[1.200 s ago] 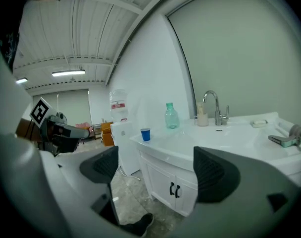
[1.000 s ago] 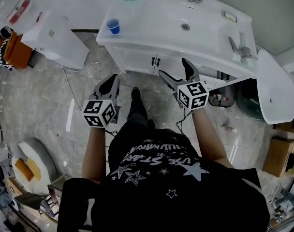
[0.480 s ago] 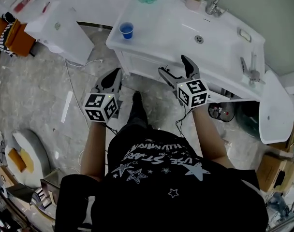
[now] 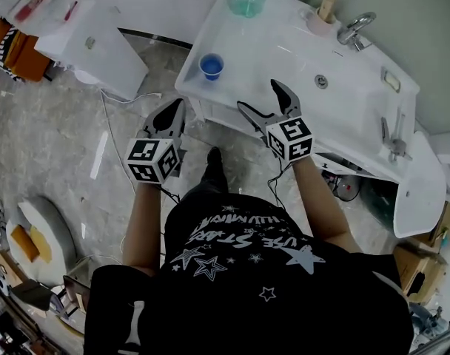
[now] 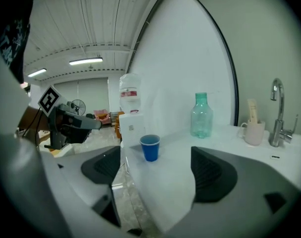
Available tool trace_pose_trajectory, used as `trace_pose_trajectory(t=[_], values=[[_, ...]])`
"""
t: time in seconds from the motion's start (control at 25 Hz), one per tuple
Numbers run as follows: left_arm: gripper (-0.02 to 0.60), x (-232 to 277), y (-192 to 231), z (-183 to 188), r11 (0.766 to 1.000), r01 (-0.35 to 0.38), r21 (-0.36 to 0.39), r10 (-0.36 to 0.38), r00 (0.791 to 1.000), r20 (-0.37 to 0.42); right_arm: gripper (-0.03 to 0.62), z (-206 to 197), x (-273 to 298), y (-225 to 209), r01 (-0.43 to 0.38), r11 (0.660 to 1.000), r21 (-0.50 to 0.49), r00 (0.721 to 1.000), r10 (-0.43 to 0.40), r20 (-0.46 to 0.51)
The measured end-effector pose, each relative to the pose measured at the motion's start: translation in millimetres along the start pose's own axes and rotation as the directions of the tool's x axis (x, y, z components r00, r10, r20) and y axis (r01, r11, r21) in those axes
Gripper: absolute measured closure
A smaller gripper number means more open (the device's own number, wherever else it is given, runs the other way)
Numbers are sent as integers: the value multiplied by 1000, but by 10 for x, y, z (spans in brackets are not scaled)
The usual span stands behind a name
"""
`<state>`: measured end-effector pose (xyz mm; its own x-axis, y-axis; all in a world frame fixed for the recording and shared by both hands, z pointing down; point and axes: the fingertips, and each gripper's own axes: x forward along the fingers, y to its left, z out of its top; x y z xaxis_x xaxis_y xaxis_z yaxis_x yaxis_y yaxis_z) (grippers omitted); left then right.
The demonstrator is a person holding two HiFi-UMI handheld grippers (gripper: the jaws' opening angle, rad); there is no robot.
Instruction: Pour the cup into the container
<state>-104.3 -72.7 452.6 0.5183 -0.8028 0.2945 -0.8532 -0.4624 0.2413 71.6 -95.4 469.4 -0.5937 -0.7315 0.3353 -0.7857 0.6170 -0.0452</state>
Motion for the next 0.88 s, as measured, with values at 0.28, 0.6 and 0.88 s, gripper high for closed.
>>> trace_pose_trajectory(t=[0.28, 0.6, 0.88], values=[[571, 269, 395, 31, 999, -15, -39, 14, 1000, -14, 160, -21, 519, -64, -67, 993, -95, 996, 60, -72], [571, 531, 675, 85, 998, -14, -61, 13, 1000, -21, 184, -129, 918, -26, -214, 971, -106, 968, 196, -159], [571, 626, 809, 42, 997, -22, -75, 19, 999, -39, 194, -271, 1152, 53, -317, 941, -117, 934, 288, -210]])
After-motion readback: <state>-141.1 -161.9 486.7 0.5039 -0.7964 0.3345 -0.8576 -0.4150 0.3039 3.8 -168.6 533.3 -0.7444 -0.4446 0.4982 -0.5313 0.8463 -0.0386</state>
